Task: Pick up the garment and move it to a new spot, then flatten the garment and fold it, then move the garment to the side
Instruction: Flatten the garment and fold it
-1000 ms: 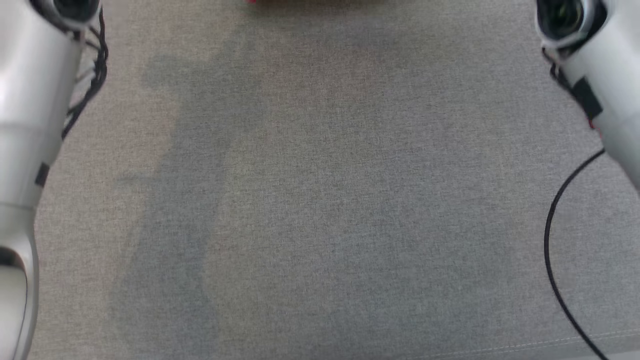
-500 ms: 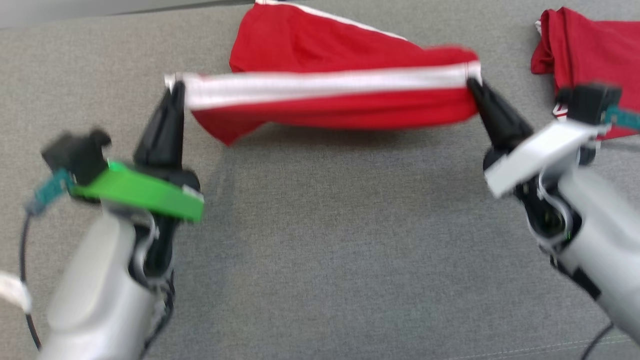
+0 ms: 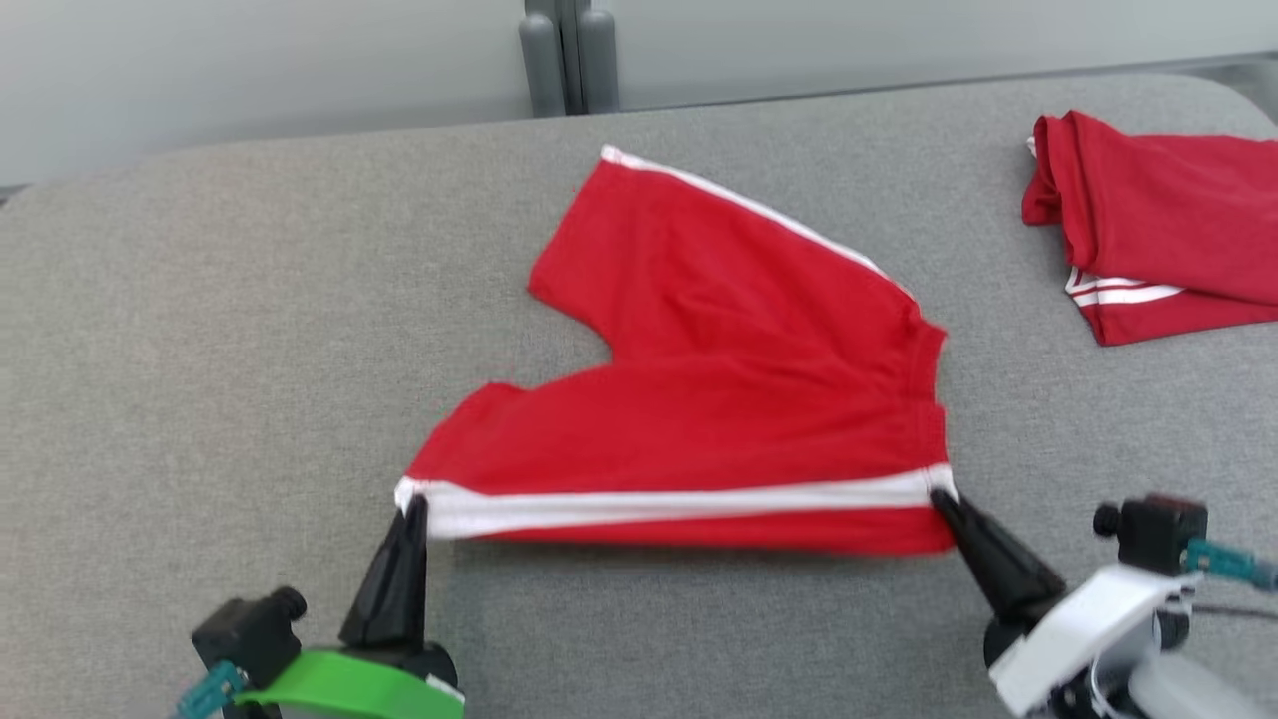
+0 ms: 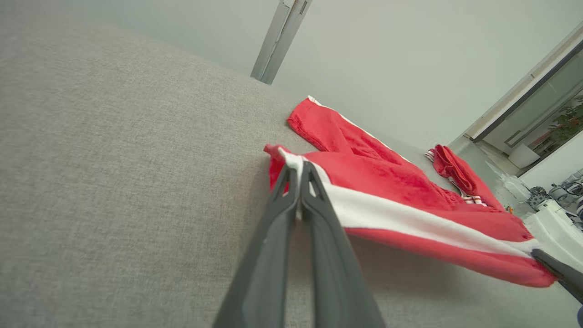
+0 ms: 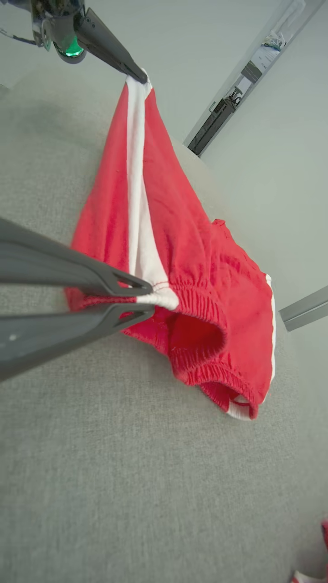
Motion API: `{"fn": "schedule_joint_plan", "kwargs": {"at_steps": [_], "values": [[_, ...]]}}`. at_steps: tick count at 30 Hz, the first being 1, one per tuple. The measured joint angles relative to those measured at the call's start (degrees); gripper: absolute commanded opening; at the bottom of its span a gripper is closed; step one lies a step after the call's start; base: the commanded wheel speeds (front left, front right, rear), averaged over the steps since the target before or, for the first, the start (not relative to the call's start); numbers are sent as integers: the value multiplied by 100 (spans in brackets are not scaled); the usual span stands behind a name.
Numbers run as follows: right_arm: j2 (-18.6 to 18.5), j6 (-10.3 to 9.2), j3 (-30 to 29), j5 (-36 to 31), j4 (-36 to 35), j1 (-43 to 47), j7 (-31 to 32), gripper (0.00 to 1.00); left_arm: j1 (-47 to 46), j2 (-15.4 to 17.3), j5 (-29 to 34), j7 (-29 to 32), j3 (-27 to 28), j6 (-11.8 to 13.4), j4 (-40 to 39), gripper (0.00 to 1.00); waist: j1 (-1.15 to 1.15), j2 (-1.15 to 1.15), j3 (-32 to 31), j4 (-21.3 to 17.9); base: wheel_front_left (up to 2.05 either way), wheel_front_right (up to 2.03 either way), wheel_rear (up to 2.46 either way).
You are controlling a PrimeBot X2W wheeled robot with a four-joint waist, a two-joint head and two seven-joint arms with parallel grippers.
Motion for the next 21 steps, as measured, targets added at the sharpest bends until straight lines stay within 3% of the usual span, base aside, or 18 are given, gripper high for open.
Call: {"fn": "schedule_joint_plan", "kwargs": {"at_steps": [8,13,21], "values": [[47,1,-138,-285,-344,1167,-1,0,550,-87,92,-1,37,0,43,0,0,0,-216,96,0,0,0],[230,0,-490,-478,-609,1359,-1,0,563,-52,185,-1,26,0,-29,0,0,0,-225,45,0,0,0],[556,0,-1140,-691,-935,1204,-3,0,-594,457,344,2,-545,0,-78,0,0,0,-167,-84,0,0,0]]}}
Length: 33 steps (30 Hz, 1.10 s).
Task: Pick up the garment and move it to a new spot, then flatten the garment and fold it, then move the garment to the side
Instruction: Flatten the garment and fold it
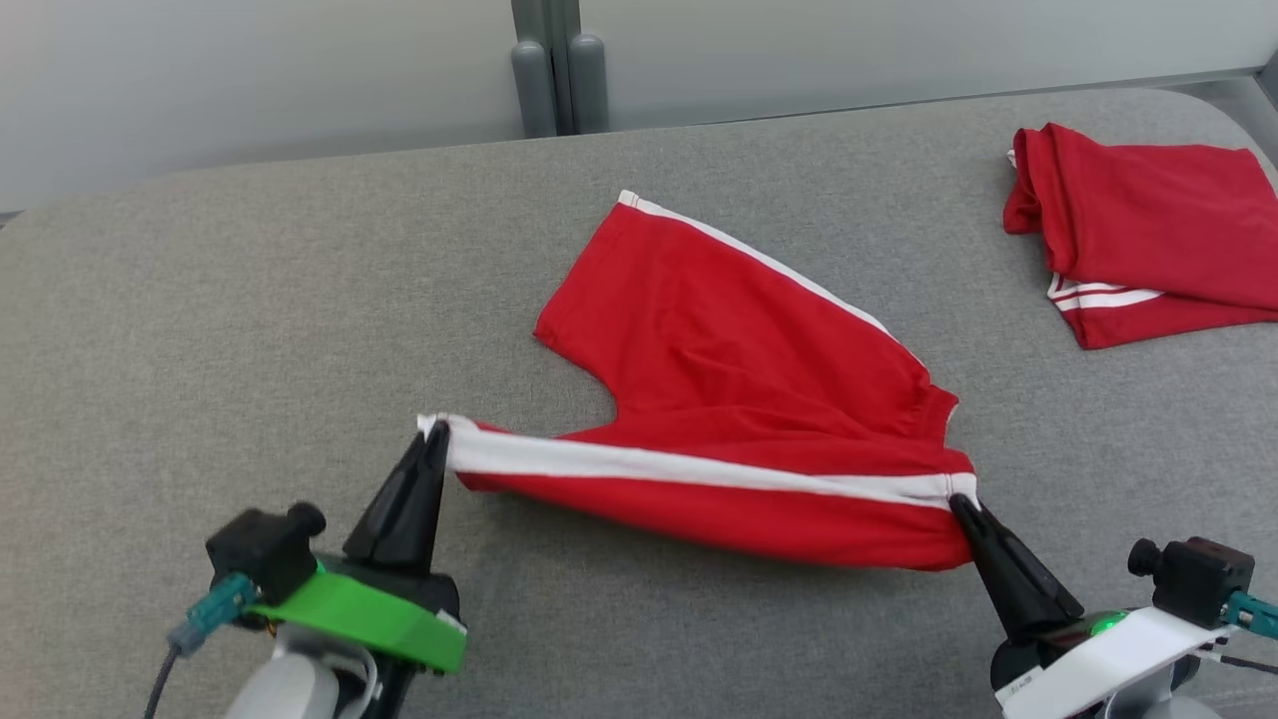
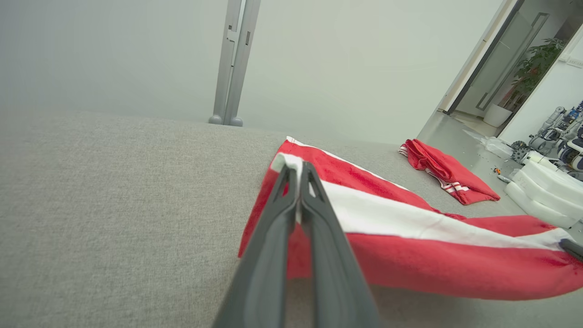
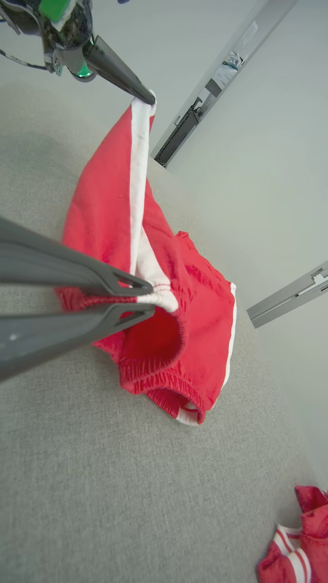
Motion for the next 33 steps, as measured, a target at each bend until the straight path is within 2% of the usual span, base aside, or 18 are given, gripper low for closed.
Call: {"fn": "schedule_joint_plan", "kwargs": {"at_steps": [6,11,19,24,33], "values": [[271,0,-322,-244,129,-399,-1,0,-1582,404,-87,232,-576,0,272,0,0,0,168,-162,0,0,0],[693,0,-378,-577,533,-1121,0,0,-2830,698,-297,457,-1138,0,944,0,0,0,430,-387,0,0,0],[1290,-2,-485,-1181,1402,-2069,0,0,-4379,655,-735,501,-1906,0,2403,0,0,0,995,-736,0,0,0],[1606,-2,-556,-1441,1748,-2543,0,0,-4921,588,-983,421,-2281,0,3239,0,0,0,1327,-930,0,0,0],[1914,-2,-838,-1987,1837,-2792,-1,0,-5700,467,-1254,133,-2909,0,3909,0,1,0,1831,-1158,0,0,0]]}}
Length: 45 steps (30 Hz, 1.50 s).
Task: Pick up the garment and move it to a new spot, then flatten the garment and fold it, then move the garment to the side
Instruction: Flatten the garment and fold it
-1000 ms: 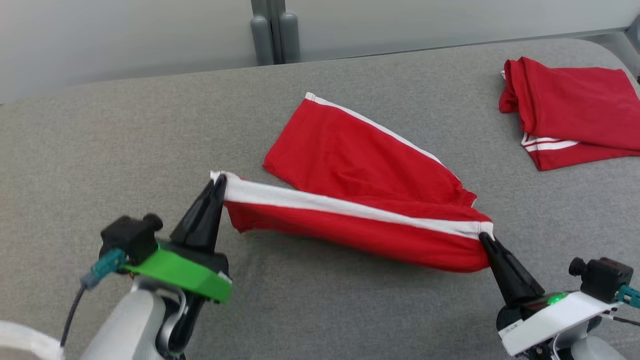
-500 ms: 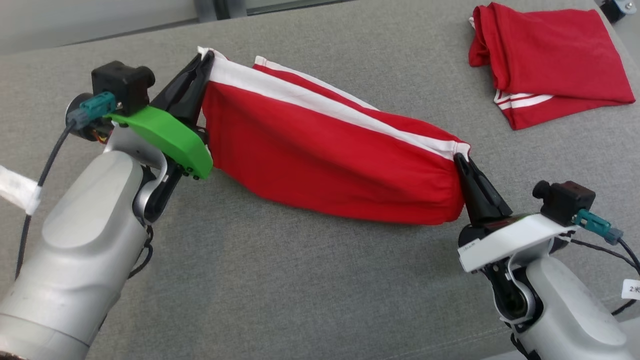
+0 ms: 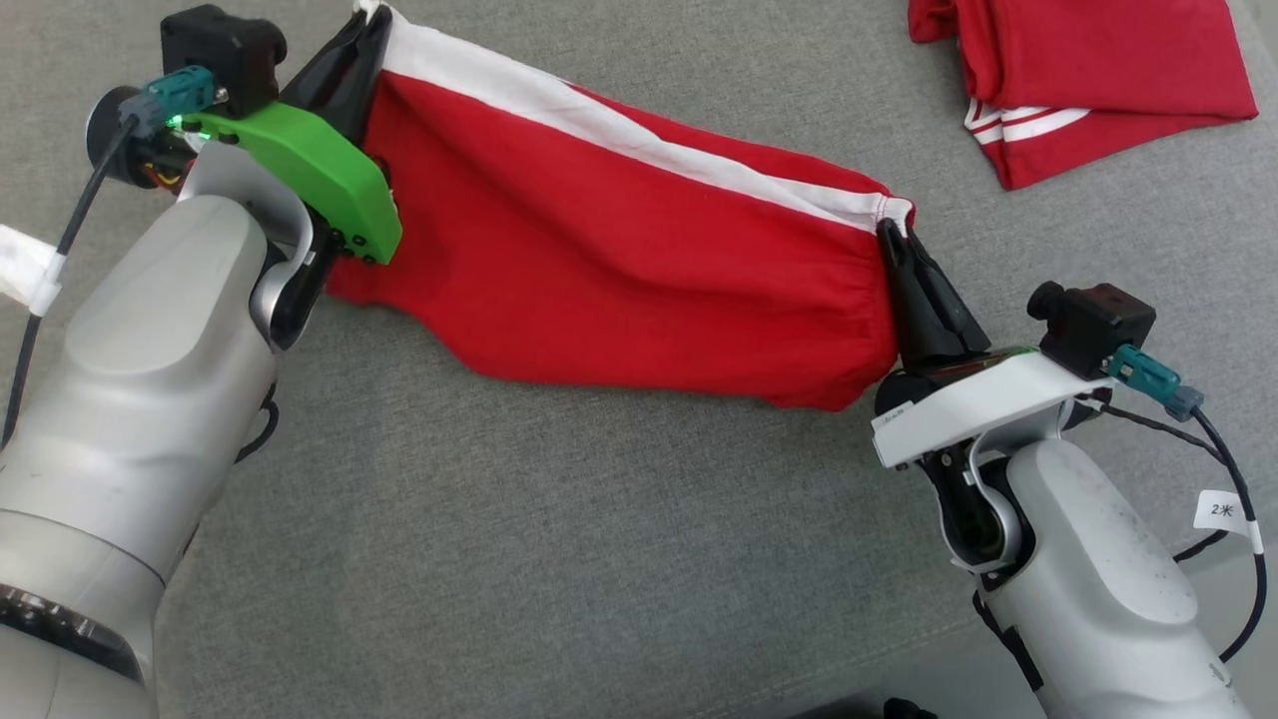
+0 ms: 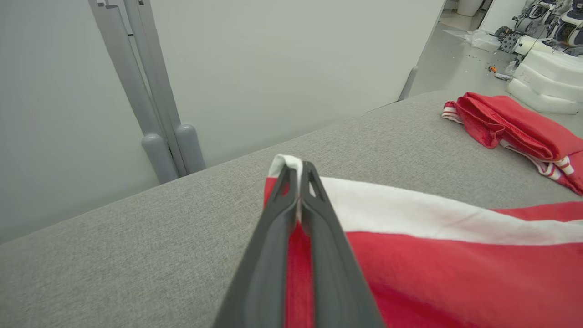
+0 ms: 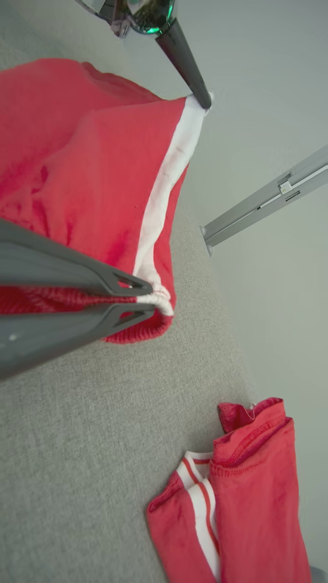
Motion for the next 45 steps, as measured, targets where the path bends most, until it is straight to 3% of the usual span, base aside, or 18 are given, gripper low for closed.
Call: {"fn": "schedule_joint_plan", "kwargs": {"at_steps": [6,7,8,9,16,23,29,39,45], "values": [[145,0,-16,-126,-11,-80,0,0,-310,-25,-133,-88,-413,0,305,0,0,0,196,-169,0,0,0],[166,0,-26,-134,-12,-92,1,7,-335,-24,-134,-101,-463,0,331,38,0,0,209,-195,0,0,0],[183,0,-41,-178,-22,-97,0,48,-364,-24,-134,-104,-513,0,343,96,1,0,221,-225,0,0,0],[189,0,-53,-223,-30,-97,0,100,-382,-32,-151,-110,-538,0,348,100,0,0,227,-248,0,0,0],[164,1,-380,-612,-443,215,0,100,-385,27,-271,-127,-499,0,71,100,0,0,77,-203,0,0,0],[222,1,-790,-1161,-1307,1078,0,100,-315,563,-432,-129,-385,0,-410,100,0,0,-189,-103,0,0,0],[361,0,-888,-1580,-1795,1694,1,100,-183,1015,-638,-119,-756,0,-688,100,0,0,-373,-94,0,0,0],[492,0,-749,-1681,-1898,1851,0,100,-20,1728,-1602,1090,-1887,0,-1355,100,0,0,-439,-353,0,0,0],[509,0,-692,-1670,-1882,1775,0,100,47,1930,-1909,1767,-2160,0,-1351,100,0,0,-397,-521,0,0,0]]}}
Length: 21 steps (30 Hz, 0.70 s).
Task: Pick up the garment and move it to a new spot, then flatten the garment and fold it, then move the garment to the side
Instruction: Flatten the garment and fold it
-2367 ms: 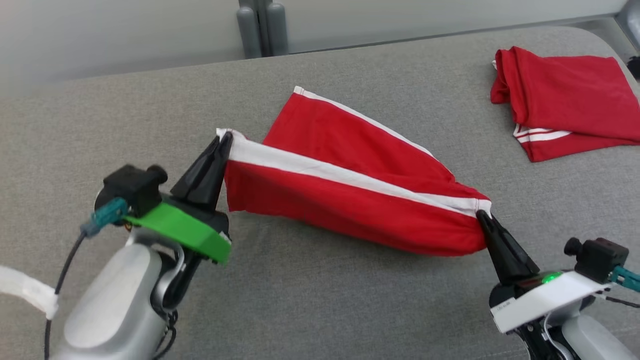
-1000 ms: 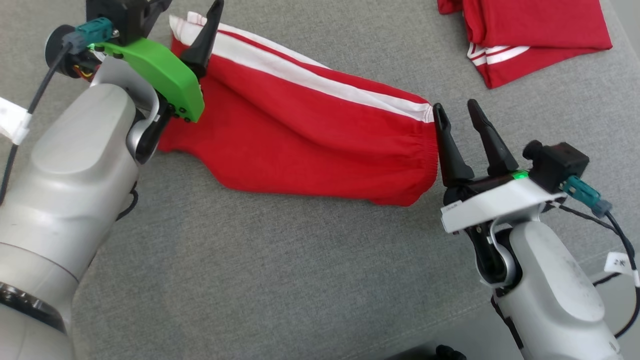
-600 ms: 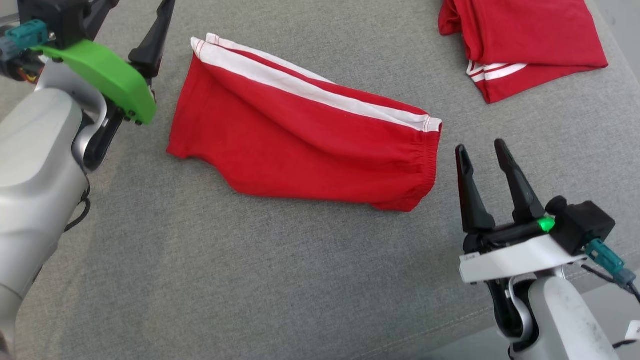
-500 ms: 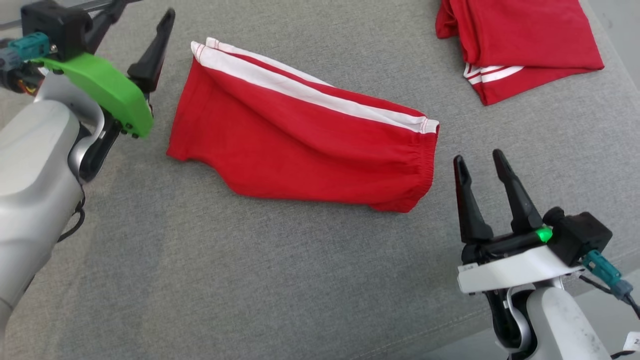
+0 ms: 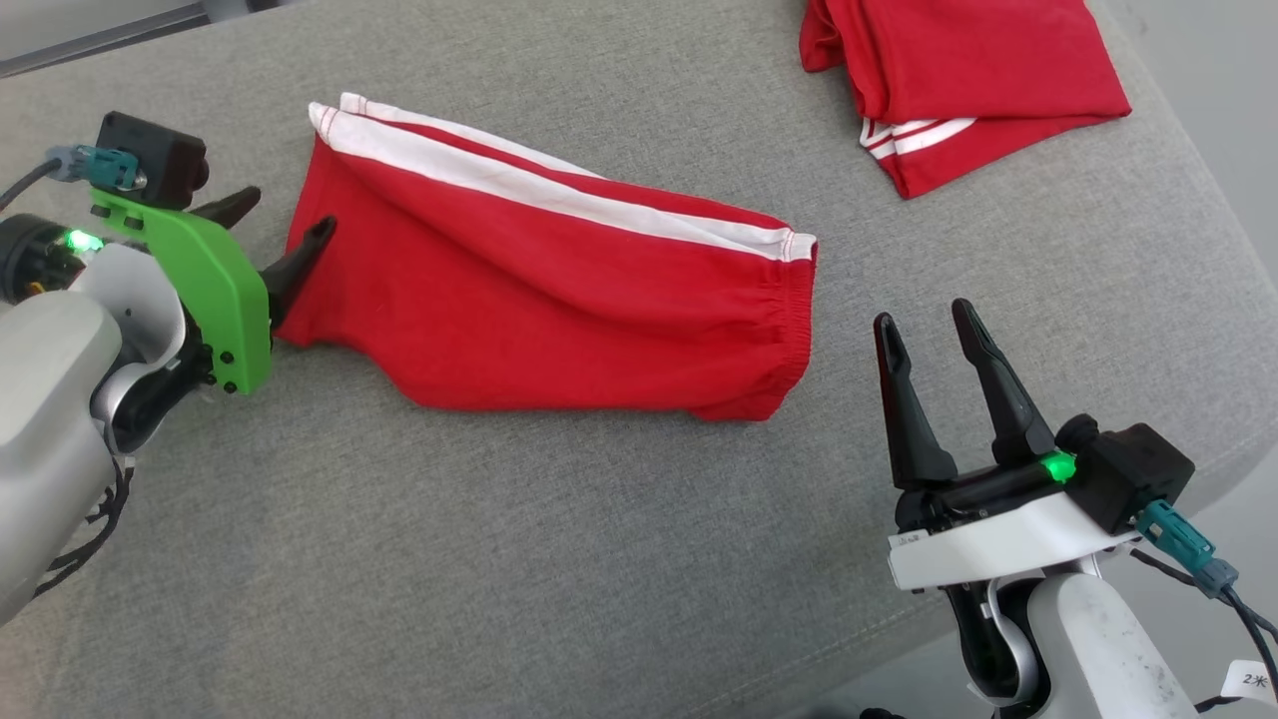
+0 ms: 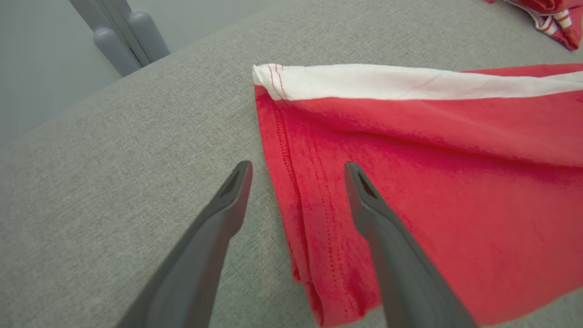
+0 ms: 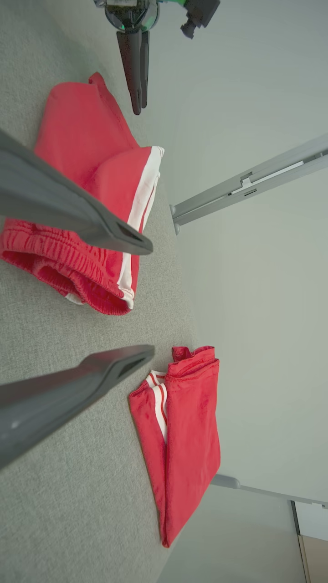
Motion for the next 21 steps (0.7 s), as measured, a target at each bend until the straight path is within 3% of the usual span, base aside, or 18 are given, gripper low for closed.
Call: {"fn": "schedule_joint_plan", "kwargs": {"at_steps": [15,17,18,19,21], "values": [[5,0,34,201,48,-91,0,100,92,116,-541,1046,-73,1,198,100,0,0,197,-331,0,0,0],[5,0,45,202,63,-94,0,100,87,110,-559,1136,-75,4,160,71,0,0,192,-332,0,0,0],[5,0,57,202,63,-101,0,100,87,96,-576,1141,-79,4,125,10,0,0,189,-327,0,0,0],[5,0,60,201,62,-113,0,100,87,85,-591,1135,-84,4,93,0,0,0,186,-319,0,0,0],[5,0,63,197,59,-118,0,100,87,64,-695,1145,-92,4,55,0,-1,0,176,-298,0,0,0]]}}
